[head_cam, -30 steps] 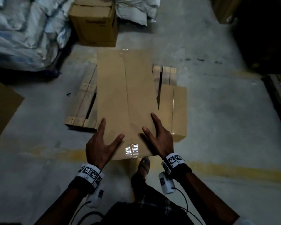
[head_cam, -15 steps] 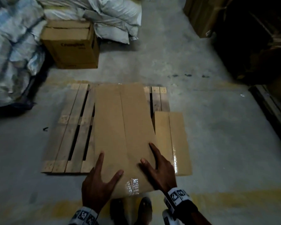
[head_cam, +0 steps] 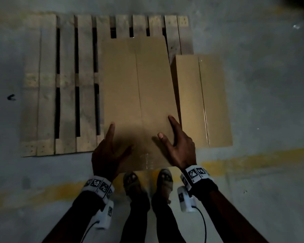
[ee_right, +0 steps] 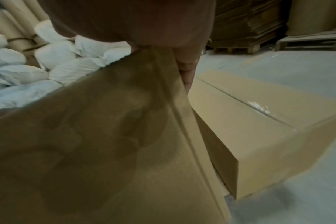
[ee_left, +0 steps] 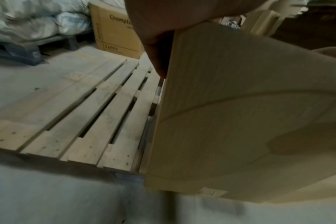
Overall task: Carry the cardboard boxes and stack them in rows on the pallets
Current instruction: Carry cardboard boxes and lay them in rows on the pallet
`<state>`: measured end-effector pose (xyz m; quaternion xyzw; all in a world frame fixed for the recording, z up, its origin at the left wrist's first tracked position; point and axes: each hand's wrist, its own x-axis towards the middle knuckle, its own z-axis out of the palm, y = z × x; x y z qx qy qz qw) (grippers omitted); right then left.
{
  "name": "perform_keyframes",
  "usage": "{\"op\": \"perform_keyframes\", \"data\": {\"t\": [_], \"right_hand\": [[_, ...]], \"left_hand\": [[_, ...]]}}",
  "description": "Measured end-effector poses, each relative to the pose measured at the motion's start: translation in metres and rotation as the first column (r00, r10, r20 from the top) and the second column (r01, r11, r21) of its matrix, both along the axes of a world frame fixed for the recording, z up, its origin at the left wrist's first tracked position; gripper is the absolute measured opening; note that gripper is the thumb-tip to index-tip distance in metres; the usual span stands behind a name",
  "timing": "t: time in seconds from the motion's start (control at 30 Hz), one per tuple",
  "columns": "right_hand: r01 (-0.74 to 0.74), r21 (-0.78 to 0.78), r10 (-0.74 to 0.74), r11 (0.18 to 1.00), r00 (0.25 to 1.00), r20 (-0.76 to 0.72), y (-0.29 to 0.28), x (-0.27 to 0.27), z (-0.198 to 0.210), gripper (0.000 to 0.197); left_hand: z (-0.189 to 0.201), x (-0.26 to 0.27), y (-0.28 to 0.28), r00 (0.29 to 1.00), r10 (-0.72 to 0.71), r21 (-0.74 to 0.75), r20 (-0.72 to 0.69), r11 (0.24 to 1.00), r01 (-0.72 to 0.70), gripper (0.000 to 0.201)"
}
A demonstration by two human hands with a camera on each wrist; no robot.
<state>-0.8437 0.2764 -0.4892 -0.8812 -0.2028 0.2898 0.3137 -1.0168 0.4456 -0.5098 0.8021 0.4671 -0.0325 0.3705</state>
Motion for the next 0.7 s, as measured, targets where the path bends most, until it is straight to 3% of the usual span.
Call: {"op": "perform_keyframes", "data": {"t": [0.33,0.7], "right_hand": [[0.053,-0.033,-0.053,0.998,0.999,0.006,-0.023,0.031,-0.092,0.087],[0.037,-0.056,-0.029,0.998,0.992,0.127,-0.023,0.072,-0.16,0.088]], "left_hand": [[-0.094,0.041,-0.016,0.997,-0.057,0.0,-0.049,0.998,0.057,0.109],[-0.15,0.069,-0.018,0.999,-0.046,0.102,0.006,0.994,0.045,0.104]]}}
